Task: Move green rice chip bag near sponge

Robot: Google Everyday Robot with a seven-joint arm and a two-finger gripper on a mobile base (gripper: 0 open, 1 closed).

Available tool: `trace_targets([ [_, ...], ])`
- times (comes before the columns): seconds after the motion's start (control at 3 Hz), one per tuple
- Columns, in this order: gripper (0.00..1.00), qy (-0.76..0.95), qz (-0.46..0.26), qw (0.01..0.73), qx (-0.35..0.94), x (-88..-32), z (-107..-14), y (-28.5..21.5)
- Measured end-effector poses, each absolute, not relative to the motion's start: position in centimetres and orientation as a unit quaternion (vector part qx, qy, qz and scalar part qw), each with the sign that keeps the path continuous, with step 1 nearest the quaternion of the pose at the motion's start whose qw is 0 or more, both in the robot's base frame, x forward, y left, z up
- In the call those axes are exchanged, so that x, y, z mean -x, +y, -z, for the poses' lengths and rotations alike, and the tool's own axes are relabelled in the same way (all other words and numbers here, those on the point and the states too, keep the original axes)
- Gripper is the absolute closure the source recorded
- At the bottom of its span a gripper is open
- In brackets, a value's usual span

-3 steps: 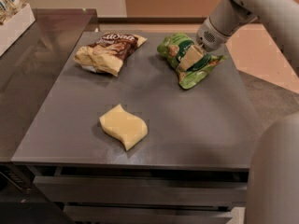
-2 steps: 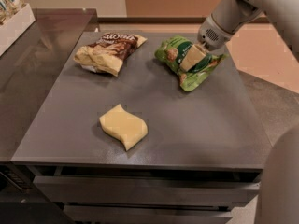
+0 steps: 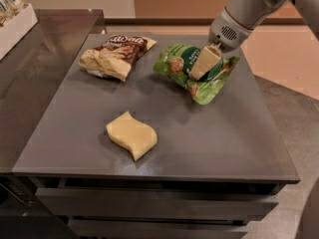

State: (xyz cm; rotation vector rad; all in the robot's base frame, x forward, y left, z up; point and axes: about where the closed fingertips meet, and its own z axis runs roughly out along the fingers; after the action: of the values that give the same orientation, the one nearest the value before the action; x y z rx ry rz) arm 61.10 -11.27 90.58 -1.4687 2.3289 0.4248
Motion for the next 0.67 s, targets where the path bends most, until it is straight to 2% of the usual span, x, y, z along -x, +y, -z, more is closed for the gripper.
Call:
trace_targets([
  [0.67,1.00,0.780,-0.190,0.163,0.574,-56.1,-91.2,-7.9],
])
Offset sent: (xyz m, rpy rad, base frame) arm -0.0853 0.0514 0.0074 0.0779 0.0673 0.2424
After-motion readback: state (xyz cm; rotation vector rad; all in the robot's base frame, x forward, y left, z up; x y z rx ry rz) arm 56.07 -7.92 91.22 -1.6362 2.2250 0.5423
